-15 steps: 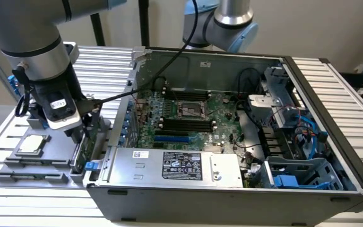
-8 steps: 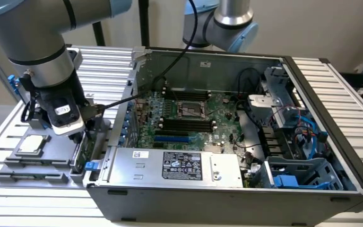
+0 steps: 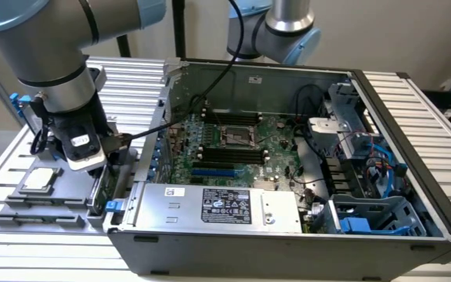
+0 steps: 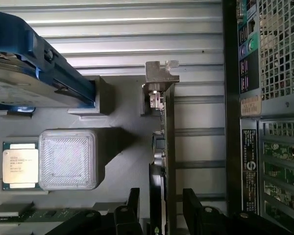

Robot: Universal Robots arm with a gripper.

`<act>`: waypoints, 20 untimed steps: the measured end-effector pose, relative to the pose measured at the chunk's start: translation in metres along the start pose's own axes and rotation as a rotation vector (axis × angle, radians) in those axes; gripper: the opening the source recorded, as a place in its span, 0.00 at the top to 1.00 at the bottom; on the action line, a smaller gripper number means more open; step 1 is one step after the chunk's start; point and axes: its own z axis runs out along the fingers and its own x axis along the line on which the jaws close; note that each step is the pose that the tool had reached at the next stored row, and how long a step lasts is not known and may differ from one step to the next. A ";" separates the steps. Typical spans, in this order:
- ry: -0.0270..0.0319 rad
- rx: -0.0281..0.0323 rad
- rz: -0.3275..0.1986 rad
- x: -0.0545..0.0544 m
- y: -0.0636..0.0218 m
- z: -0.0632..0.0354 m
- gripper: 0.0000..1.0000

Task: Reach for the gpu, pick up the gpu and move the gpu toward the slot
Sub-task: 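Pick up the gpu and move the gpu toward the slot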

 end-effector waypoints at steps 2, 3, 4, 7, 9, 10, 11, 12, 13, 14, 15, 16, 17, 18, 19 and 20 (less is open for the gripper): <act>0.0007 0.0024 0.000 0.000 0.0011 0.0018 0.52; 0.0011 0.0036 0.000 0.001 0.0013 0.0025 0.52; 0.0016 0.0048 0.000 0.001 0.0014 0.0031 0.52; 0.0027 0.0088 0.000 0.002 0.0021 0.0047 0.52; 0.0027 0.0105 0.000 0.002 0.0032 0.0055 0.52; 0.0025 0.0110 0.000 0.002 0.0041 0.0058 0.52; 0.0025 0.0114 0.000 0.002 0.0050 0.0059 0.52; 0.0025 0.0119 0.000 0.002 0.0055 0.0060 0.52; 0.0025 0.0122 0.000 0.002 0.0056 0.0060 0.52; 0.0025 0.0127 0.000 0.003 0.0056 0.0060 0.52; 0.0025 0.0129 0.000 0.003 0.0057 0.0060 0.52; 0.0025 0.0133 0.000 0.003 0.0058 0.0060 0.52; 0.0025 0.0137 0.000 0.003 0.0058 0.0060 0.55; 0.0026 0.0142 0.000 0.003 0.0058 0.0060 0.55; 0.0024 0.0148 0.000 0.003 0.0059 0.0061 0.60; 0.0026 0.0152 0.000 0.003 0.0059 0.0061 0.60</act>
